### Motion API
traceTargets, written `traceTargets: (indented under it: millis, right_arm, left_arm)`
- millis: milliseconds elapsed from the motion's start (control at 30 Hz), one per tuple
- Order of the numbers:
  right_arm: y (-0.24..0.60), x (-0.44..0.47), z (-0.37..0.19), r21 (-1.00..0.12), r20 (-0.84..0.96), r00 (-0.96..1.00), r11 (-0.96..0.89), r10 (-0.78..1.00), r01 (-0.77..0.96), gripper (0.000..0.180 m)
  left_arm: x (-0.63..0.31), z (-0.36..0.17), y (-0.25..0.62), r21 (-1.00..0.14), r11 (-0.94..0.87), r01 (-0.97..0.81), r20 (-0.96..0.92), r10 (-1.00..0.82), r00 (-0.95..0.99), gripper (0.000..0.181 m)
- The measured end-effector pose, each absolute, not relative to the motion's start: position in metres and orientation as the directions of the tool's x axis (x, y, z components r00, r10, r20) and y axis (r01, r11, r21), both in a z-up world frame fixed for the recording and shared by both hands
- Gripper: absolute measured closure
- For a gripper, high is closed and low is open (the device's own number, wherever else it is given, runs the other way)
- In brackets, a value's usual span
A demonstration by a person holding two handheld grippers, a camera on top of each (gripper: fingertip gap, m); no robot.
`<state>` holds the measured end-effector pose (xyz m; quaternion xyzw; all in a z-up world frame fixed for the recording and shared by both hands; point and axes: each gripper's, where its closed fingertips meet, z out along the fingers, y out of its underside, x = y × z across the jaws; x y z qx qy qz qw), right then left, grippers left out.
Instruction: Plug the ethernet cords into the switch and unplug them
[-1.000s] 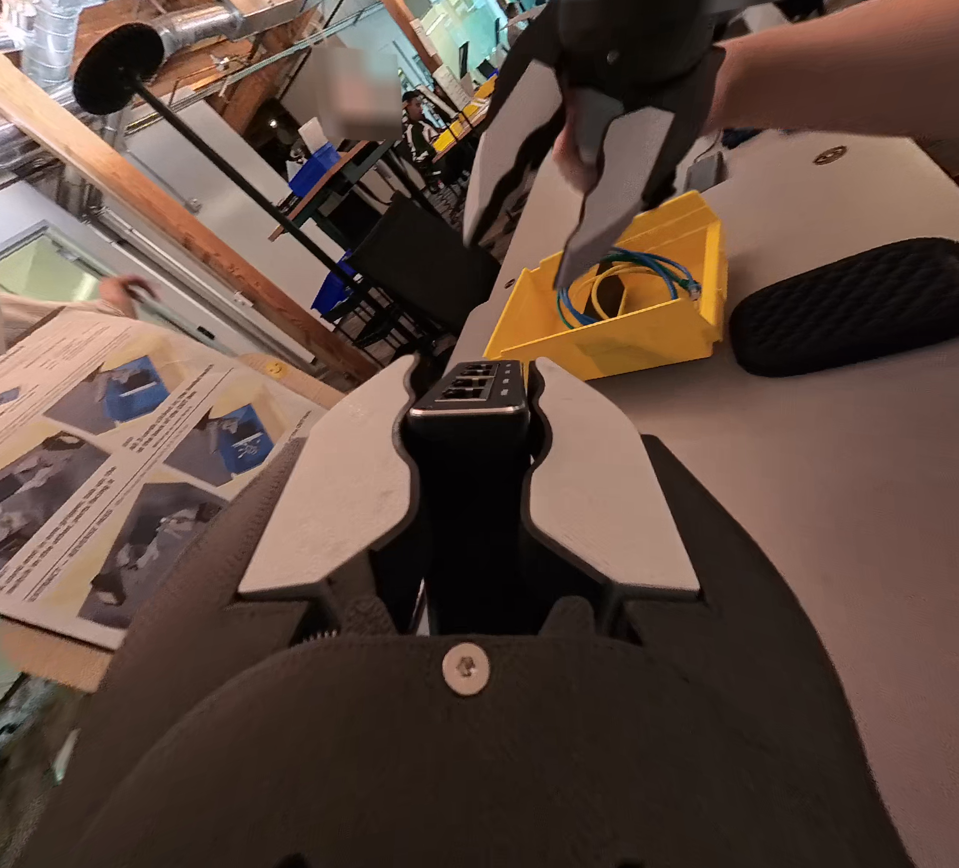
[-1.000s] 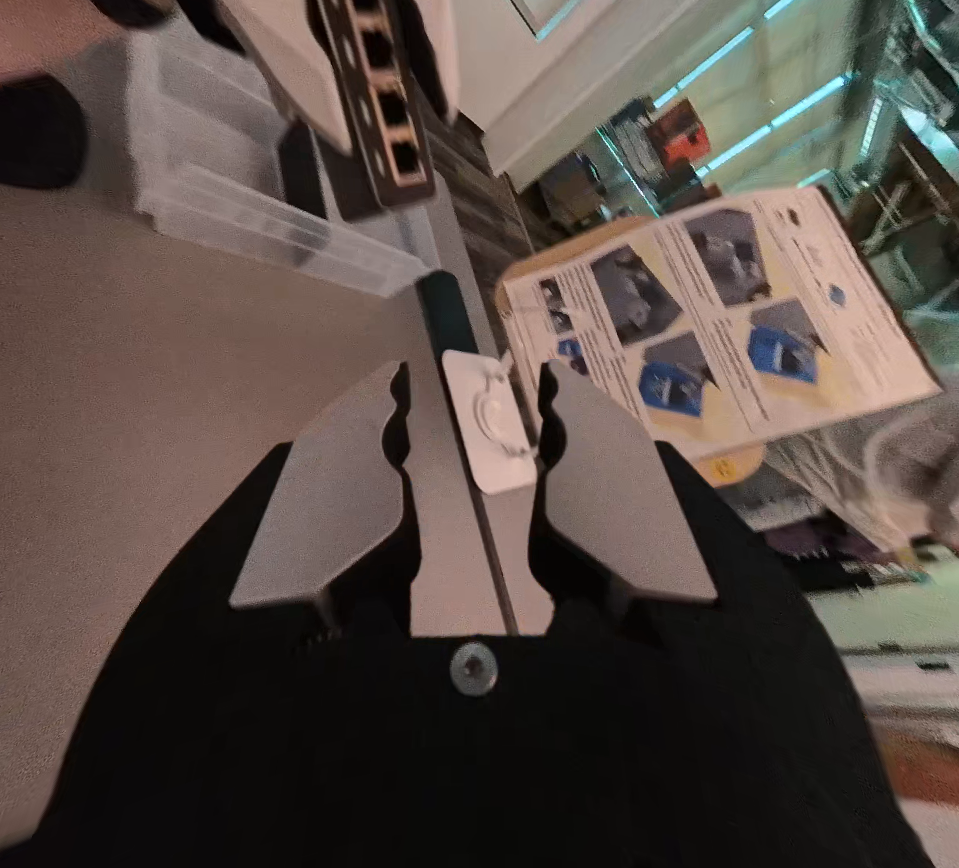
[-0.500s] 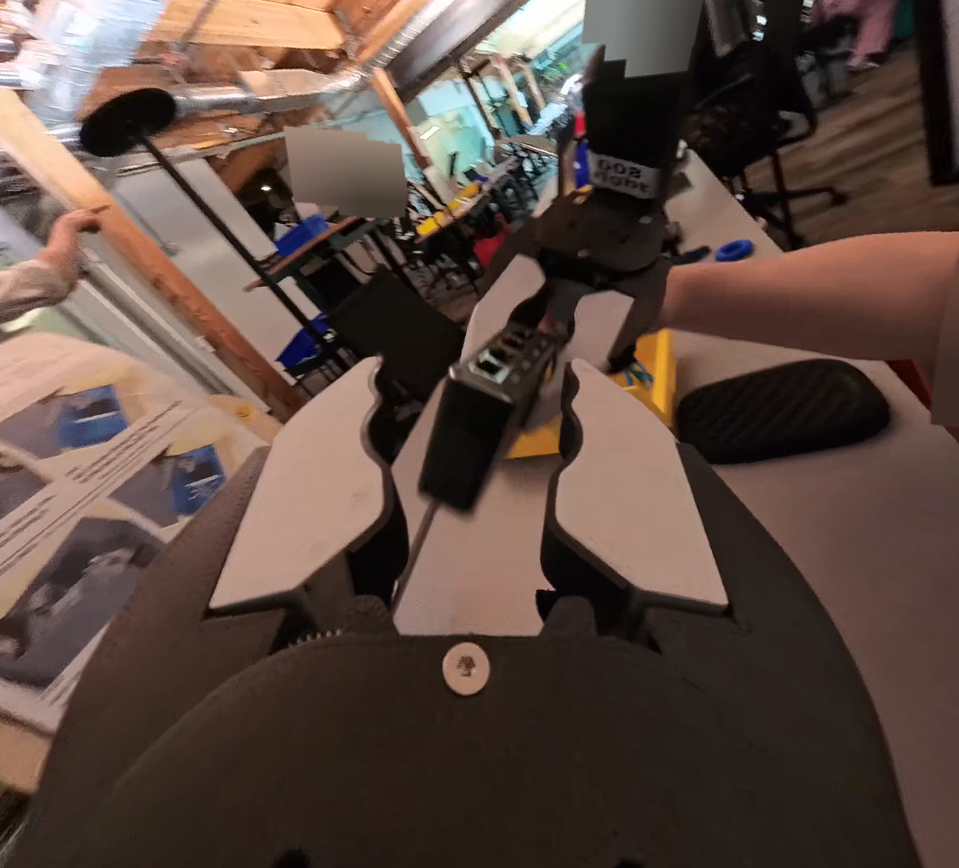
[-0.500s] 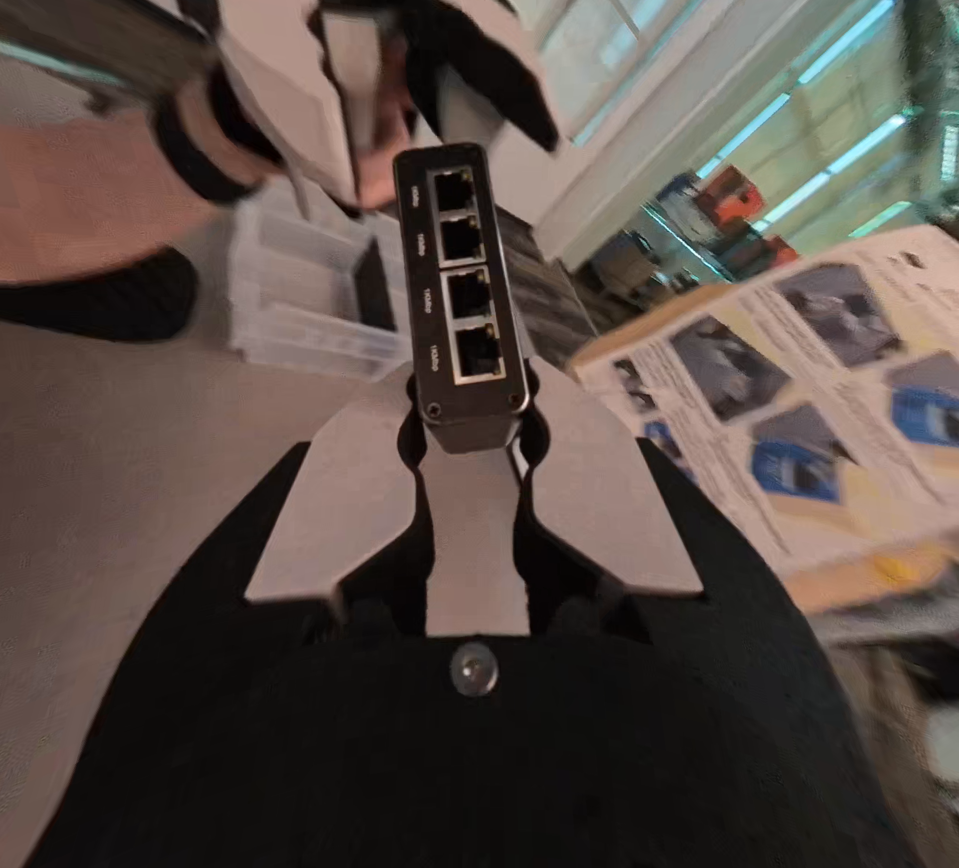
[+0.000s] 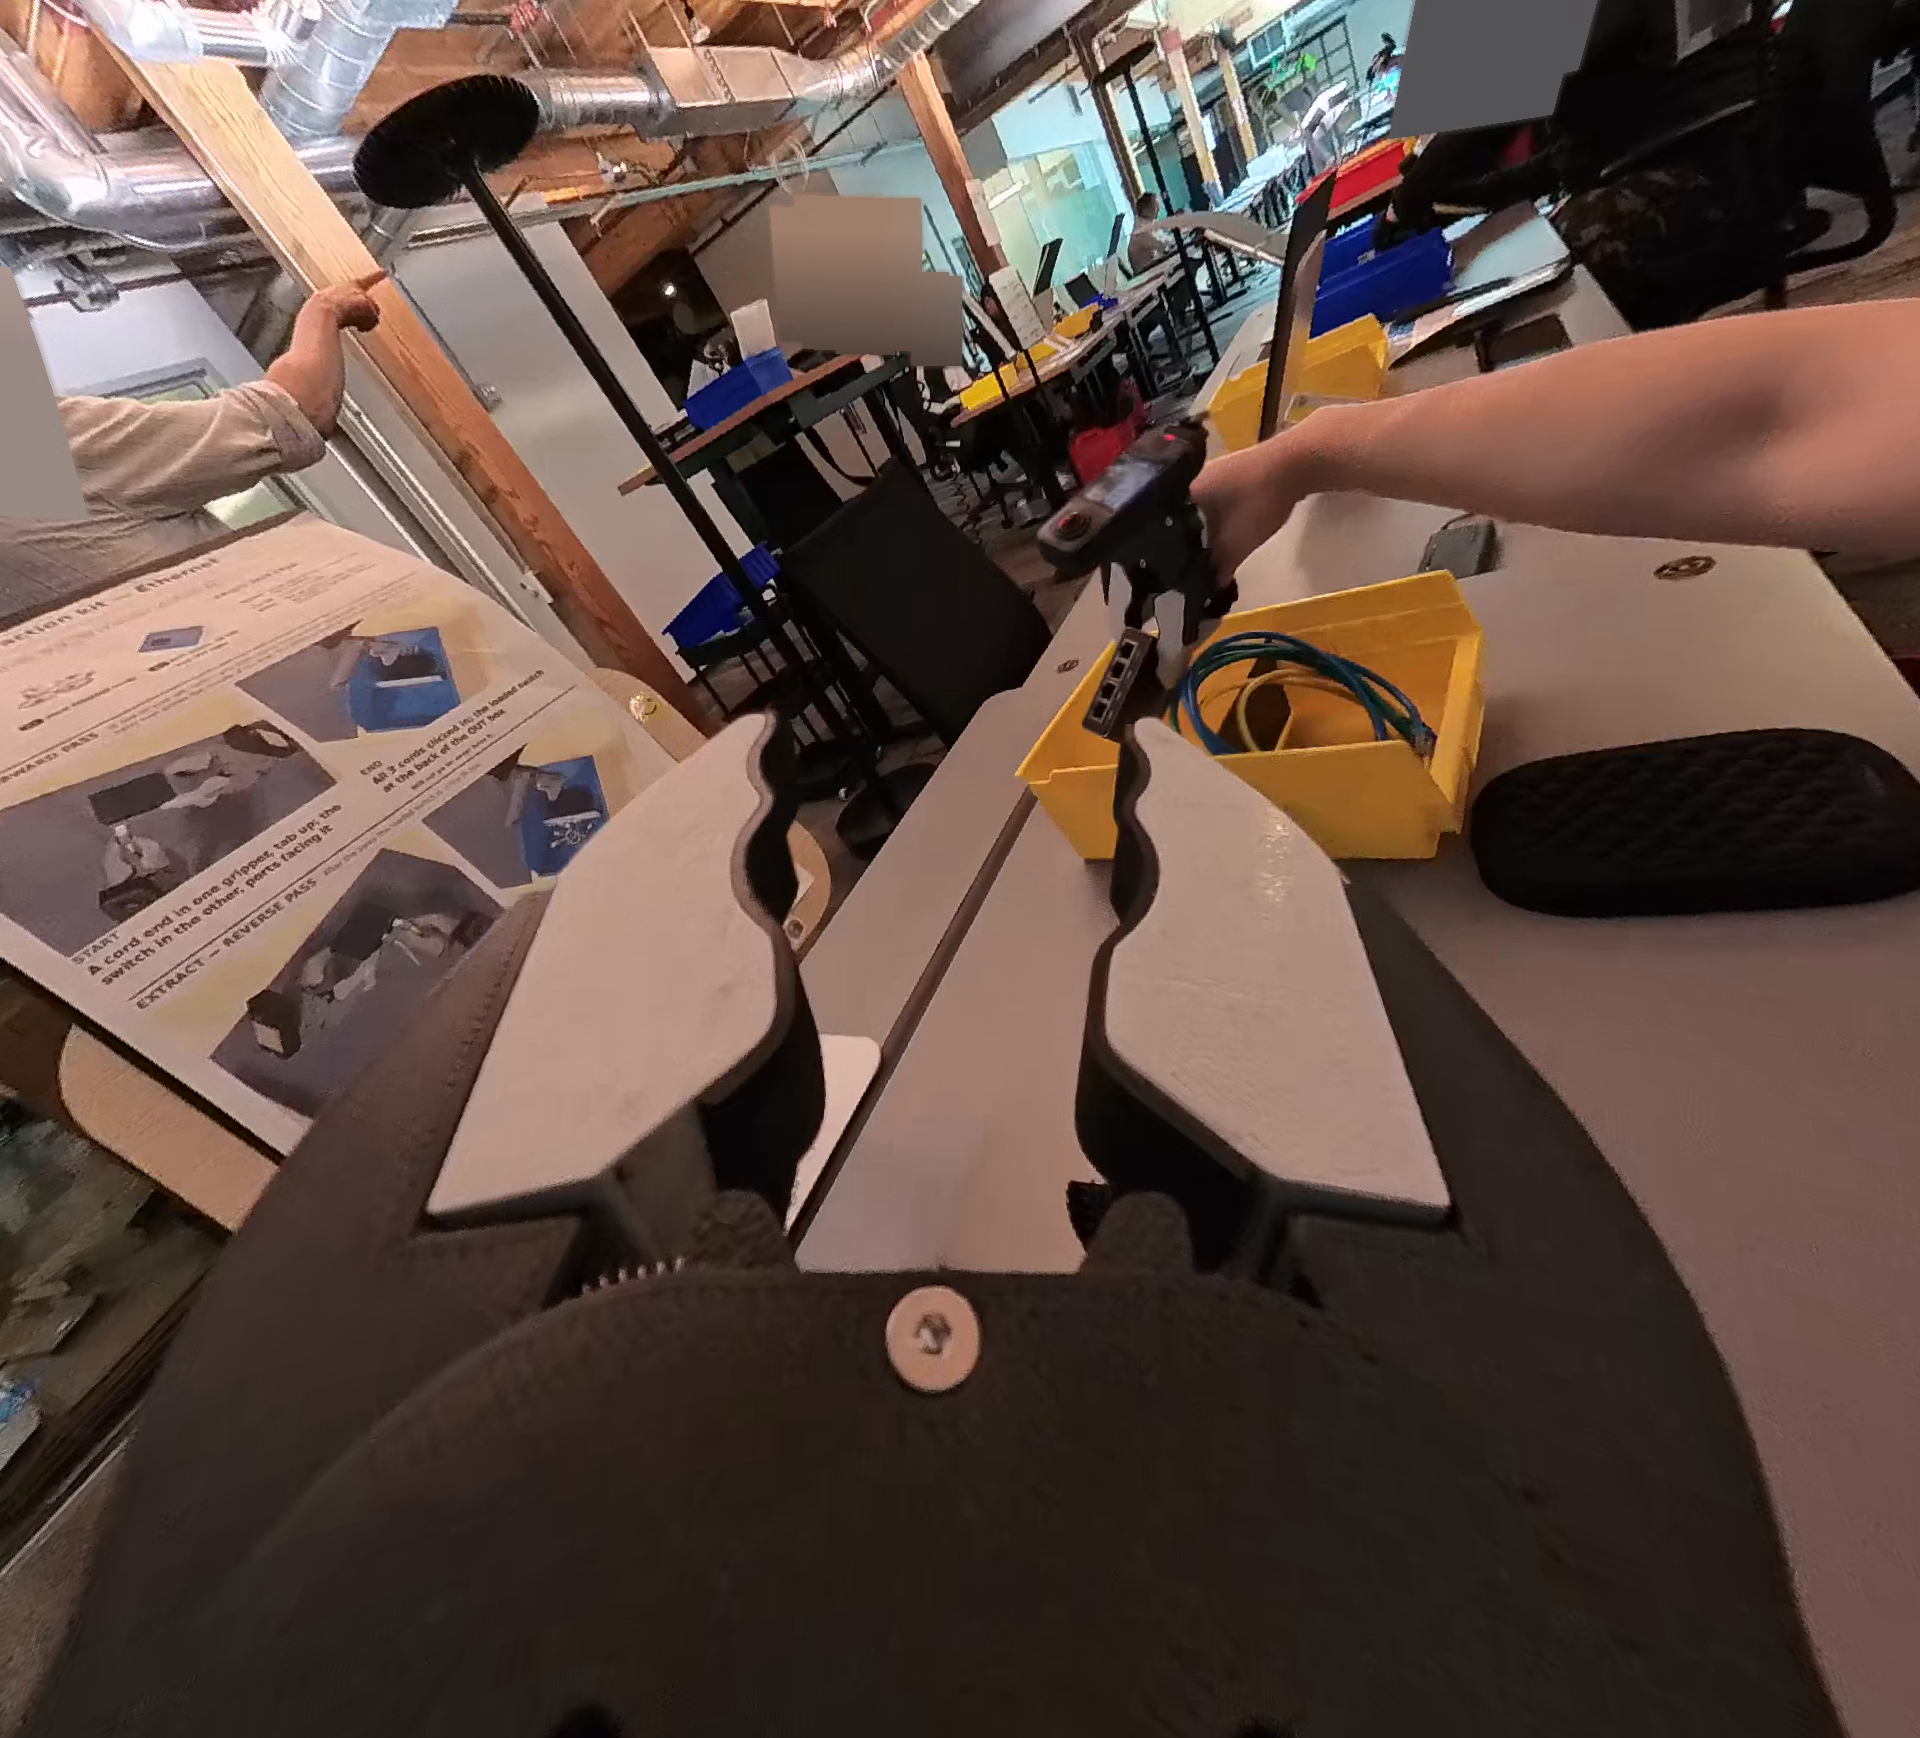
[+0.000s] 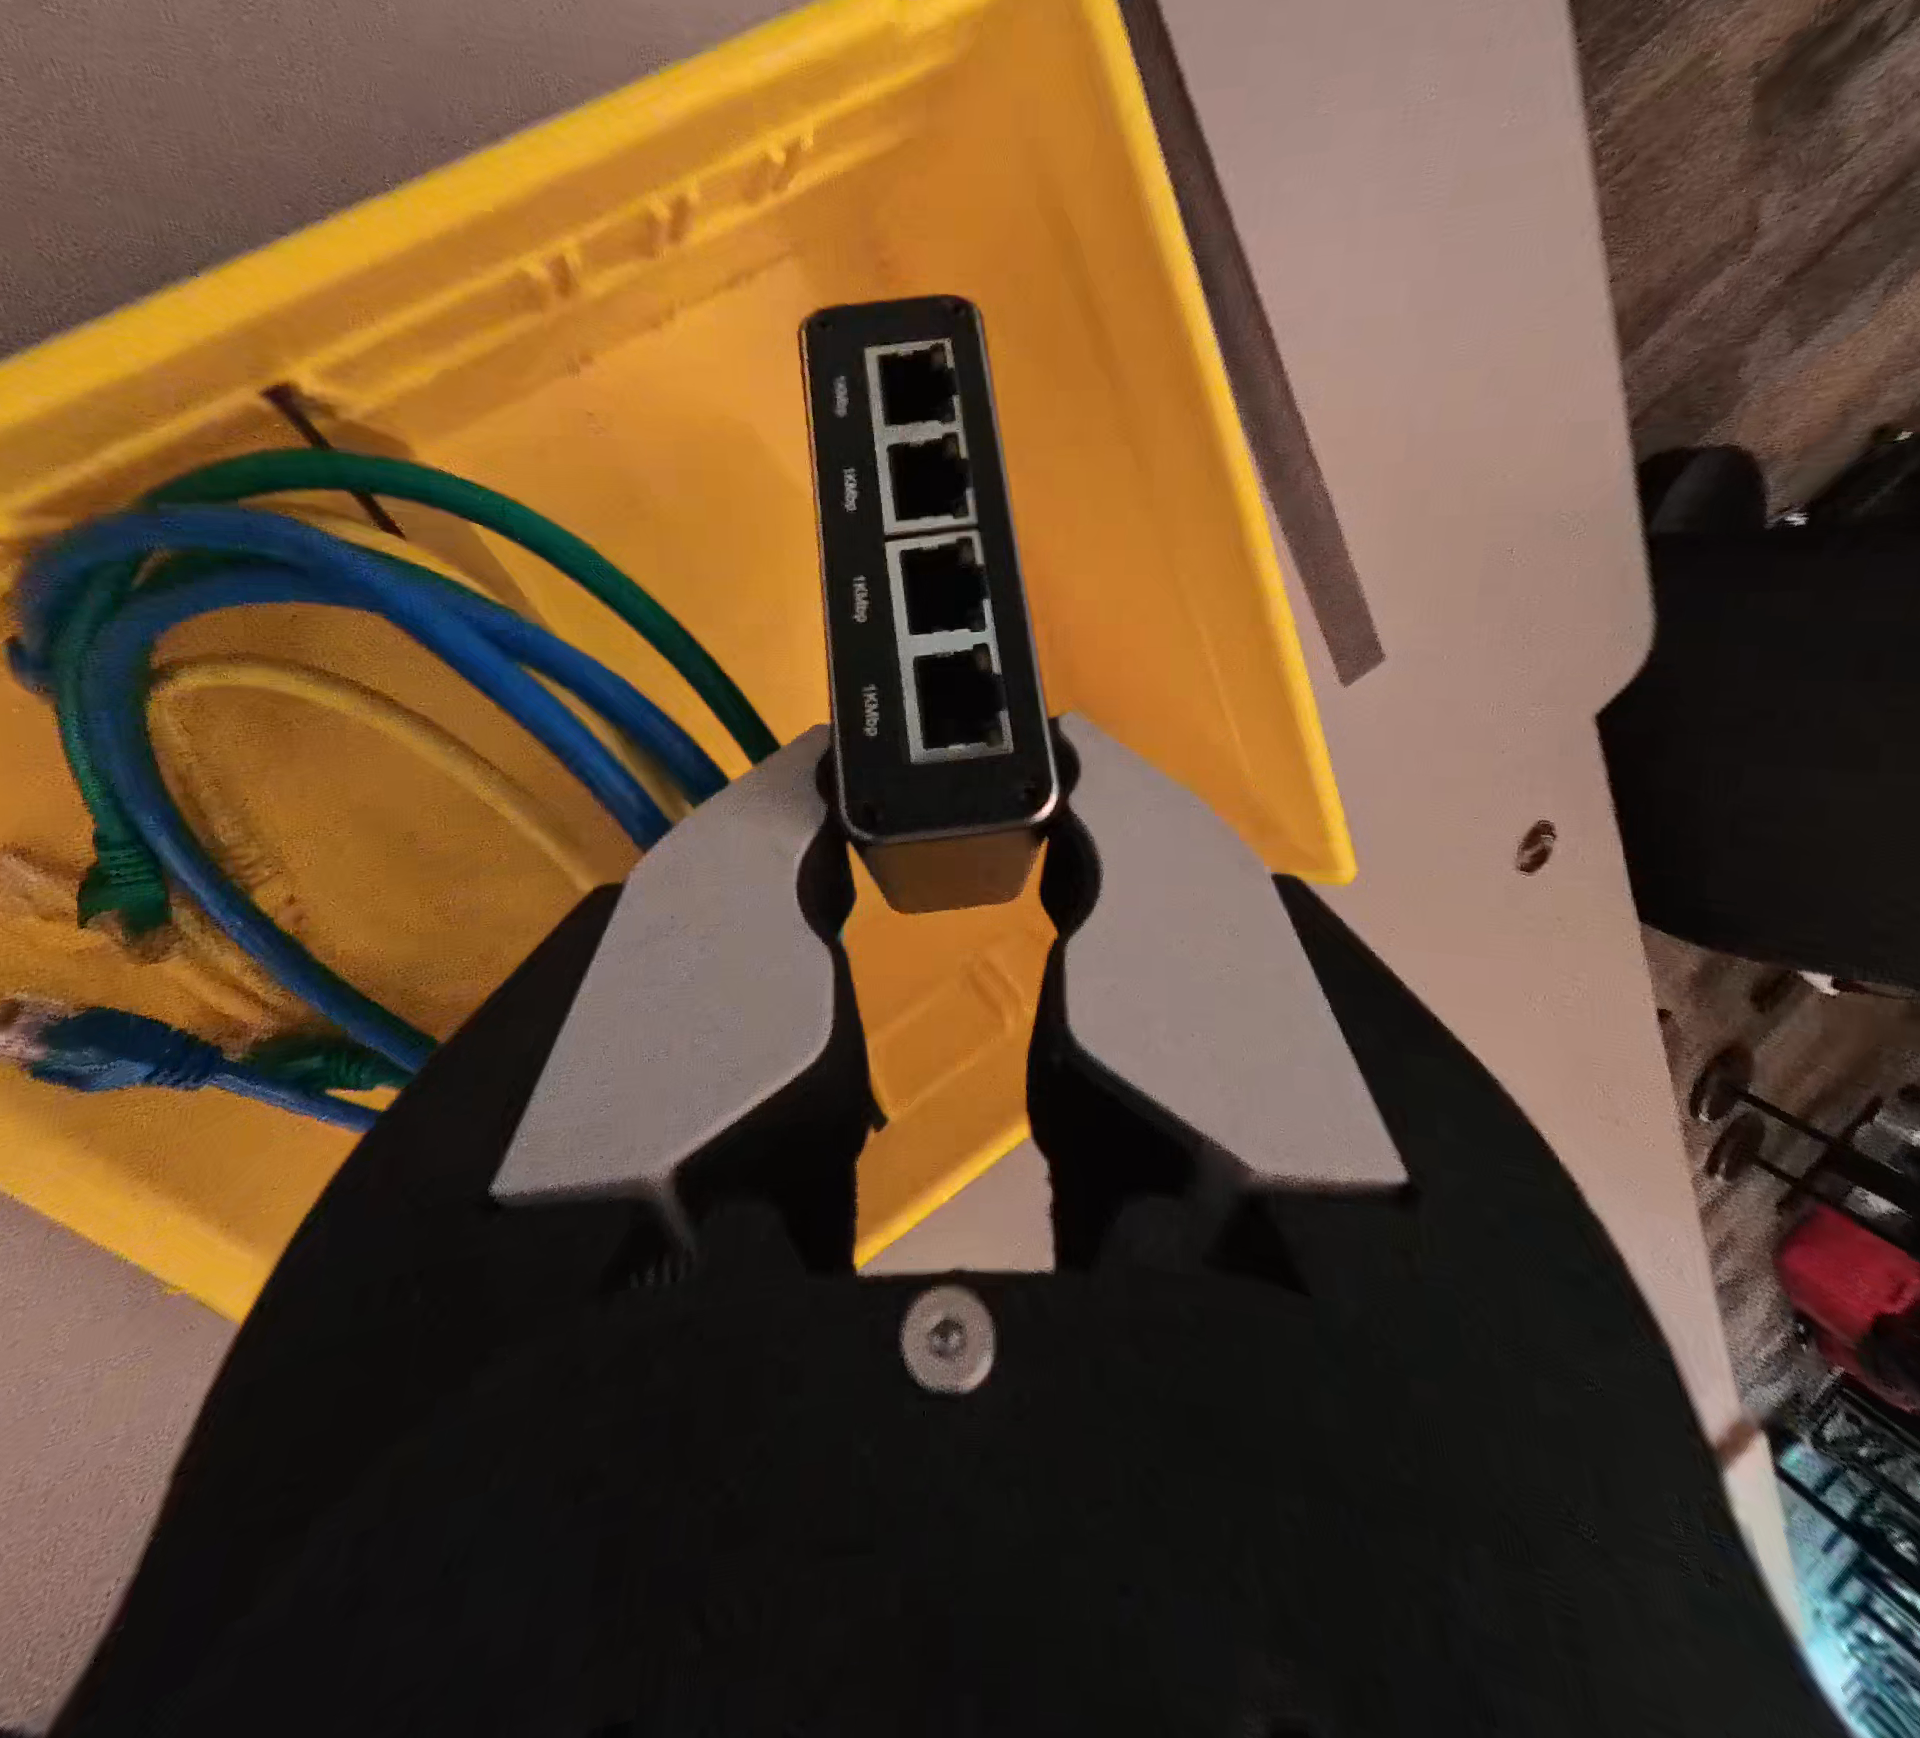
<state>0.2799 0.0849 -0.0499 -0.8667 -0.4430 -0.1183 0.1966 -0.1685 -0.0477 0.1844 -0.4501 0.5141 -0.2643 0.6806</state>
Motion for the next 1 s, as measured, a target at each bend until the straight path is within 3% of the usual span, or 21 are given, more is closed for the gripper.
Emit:
traceTargets:
  millis: [267,400,467,567,733,800,867,933,1000]
  right_arm:
    - [0.101,0.279,-0.091,-0.269,0.095,0.552,-0.512,0.829,0.816,0.146]
    - [0.101,0.279,-0.111,-0.266,0.035,0.518,-0.492,0.854,0.829,0.145]
    - [0.103,0.280,-0.111,-0.304,0.027,0.529,-0.497,0.848,0.813,0.145]
    - [0.099,0.294,-0.116,-0.277,0.038,0.542,-0.512,0.840,0.813,0.144]
    - [0.100,0.320,-0.103,-0.283,0.198,0.578,-0.519,0.792,0.807,0.137]
    - [0.102,0.330,-0.080,-0.343,0.283,0.623,-0.530,0.729,0.776,0.136]
    - [0.103,0.336,-0.041,-0.485,0.349,0.723,-0.545,0.596,0.684,0.136]
    - [0.091,0.348,-0.003,-0.615,0.360,0.851,-0.589,0.383,0.525,0.136]
    - [0.060,0.355,0.010,-0.682,0.260,0.947,-0.658,0.190,0.320,0.131]
  left_arm:
    - [-0.152,0.174,-0.039,-0.888,0.440,-0.134,-0.459,-0.827,0.324,0.126]
    - [-0.149,0.166,-0.032,-0.893,0.418,-0.166,-0.450,-0.833,0.322,0.125]
    - [-0.149,0.164,-0.029,-0.903,0.395,-0.170,-0.430,-0.843,0.322,0.124]
    - [-0.154,0.165,-0.022,-0.918,0.355,-0.174,-0.395,-0.849,0.352,0.123]
    - [-0.171,0.171,-0.016,-0.945,0.285,-0.161,-0.326,-0.857,0.399,0.122]
    - [-0.183,0.173,-0.011,-0.953,0.250,-0.170,-0.301,-0.846,0.440,0.122]
    - [-0.204,0.172,0.001,-0.957,0.199,-0.211,-0.283,-0.806,0.521,0.121]
    - [-0.237,0.167,0.020,-0.957,0.116,-0.265,-0.265,-0.722,0.640,0.120]
    - [-0.281,0.151,0.041,-0.947,-0.041,-0.318,-0.231,-0.600,0.766,0.119]
